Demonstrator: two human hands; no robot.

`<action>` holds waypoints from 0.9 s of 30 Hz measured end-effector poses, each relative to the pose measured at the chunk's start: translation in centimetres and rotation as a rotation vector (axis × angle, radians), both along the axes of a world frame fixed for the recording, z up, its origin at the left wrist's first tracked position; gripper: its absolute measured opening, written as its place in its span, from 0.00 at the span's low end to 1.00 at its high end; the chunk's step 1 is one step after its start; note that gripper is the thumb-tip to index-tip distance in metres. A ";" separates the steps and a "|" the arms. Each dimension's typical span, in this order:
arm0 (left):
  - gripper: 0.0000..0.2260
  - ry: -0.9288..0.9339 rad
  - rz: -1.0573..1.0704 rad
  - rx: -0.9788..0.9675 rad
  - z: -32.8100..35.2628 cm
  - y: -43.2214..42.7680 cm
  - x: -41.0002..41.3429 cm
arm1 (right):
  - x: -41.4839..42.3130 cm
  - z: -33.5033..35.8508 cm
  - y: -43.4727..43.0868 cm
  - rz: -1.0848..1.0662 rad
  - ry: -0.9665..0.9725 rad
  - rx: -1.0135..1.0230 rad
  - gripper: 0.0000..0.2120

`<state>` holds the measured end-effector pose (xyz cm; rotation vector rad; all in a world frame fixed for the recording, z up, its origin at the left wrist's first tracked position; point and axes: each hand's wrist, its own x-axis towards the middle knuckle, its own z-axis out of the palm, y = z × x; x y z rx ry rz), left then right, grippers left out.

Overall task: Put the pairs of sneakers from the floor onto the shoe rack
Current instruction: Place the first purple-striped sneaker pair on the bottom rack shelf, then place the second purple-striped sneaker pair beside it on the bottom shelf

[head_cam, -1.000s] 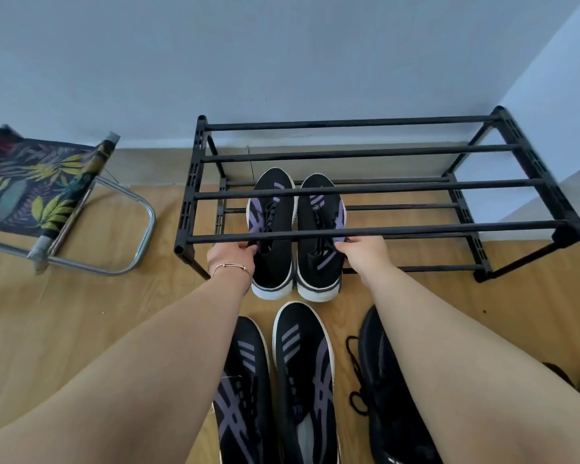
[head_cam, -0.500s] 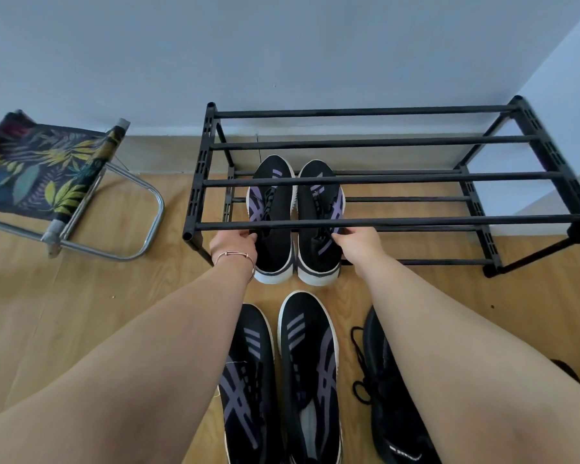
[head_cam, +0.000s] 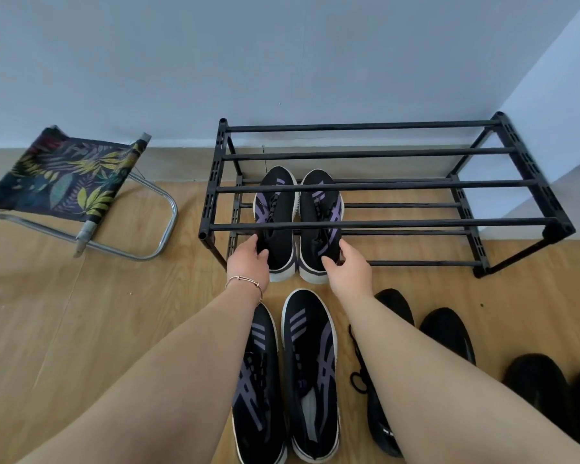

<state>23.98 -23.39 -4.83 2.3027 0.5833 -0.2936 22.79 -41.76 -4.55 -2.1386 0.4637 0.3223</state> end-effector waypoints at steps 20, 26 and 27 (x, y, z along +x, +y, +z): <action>0.31 0.254 -0.384 0.452 1.6 -1.8 -17.7 | -15.9 0.3 1.3 0.518 0.000 -0.443 0.28; 0.33 0.369 -0.278 0.458 0.2 -1.1 -21.9 | -19.4 -1.2 -0.1 0.564 0.131 -0.505 0.29; 0.33 0.388 -0.244 0.438 0.0 -0.9 -22.2 | -19.9 -1.5 -0.3 0.548 0.161 -0.494 0.29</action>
